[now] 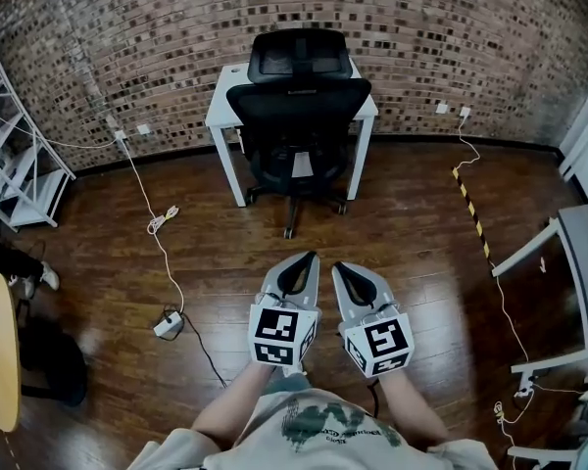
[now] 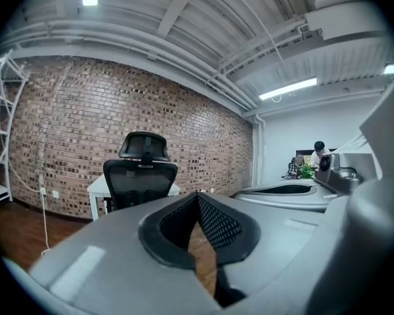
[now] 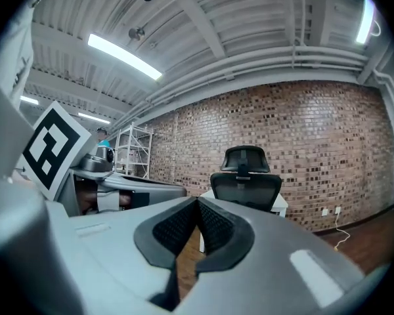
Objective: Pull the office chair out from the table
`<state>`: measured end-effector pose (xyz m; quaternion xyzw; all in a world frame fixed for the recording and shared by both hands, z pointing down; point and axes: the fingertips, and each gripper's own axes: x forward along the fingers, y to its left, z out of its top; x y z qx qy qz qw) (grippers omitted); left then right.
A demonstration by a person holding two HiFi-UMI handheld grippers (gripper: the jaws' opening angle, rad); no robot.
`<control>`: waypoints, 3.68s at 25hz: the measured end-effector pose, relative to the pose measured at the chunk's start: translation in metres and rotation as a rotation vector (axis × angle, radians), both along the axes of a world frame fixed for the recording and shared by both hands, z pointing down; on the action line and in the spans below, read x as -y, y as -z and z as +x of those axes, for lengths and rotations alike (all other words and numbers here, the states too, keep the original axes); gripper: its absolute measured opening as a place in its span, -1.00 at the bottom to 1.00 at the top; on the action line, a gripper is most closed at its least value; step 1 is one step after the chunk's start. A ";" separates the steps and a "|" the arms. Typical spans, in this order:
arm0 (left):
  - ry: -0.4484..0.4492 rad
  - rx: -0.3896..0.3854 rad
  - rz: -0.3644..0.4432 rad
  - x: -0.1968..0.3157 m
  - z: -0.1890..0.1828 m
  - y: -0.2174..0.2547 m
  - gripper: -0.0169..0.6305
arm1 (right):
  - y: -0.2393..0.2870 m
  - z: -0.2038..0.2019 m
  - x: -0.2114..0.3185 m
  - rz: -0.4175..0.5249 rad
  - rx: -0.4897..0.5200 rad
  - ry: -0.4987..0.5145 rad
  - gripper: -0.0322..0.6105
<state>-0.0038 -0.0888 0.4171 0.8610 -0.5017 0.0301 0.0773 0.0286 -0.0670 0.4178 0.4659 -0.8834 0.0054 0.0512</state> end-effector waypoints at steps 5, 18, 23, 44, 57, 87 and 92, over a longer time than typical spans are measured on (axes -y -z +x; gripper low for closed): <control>-0.032 -0.015 0.000 0.037 -0.013 0.000 -0.90 | -0.001 -0.014 0.036 -0.001 -0.023 -0.027 -0.89; -0.063 -0.020 0.023 0.109 -0.046 0.001 -0.90 | -0.001 -0.044 0.108 0.027 -0.052 -0.064 -0.89; -0.061 -0.016 0.024 0.135 -0.044 0.001 -0.90 | 0.001 -0.039 0.136 0.042 -0.056 -0.055 -0.89; 0.075 0.054 0.054 0.328 -0.009 0.017 -0.90 | 0.024 0.004 0.335 0.101 -0.014 0.088 -0.89; 0.140 0.055 0.148 0.397 -0.022 0.059 -0.90 | 0.058 0.038 0.413 0.178 -0.016 0.182 -0.89; 0.020 0.103 0.294 0.555 -0.128 0.106 -0.63 | 0.104 0.020 0.574 0.257 -0.098 0.231 -0.61; -0.007 0.155 0.324 0.571 -0.143 0.114 -0.53 | 0.119 0.028 0.589 0.308 -0.126 0.227 -0.51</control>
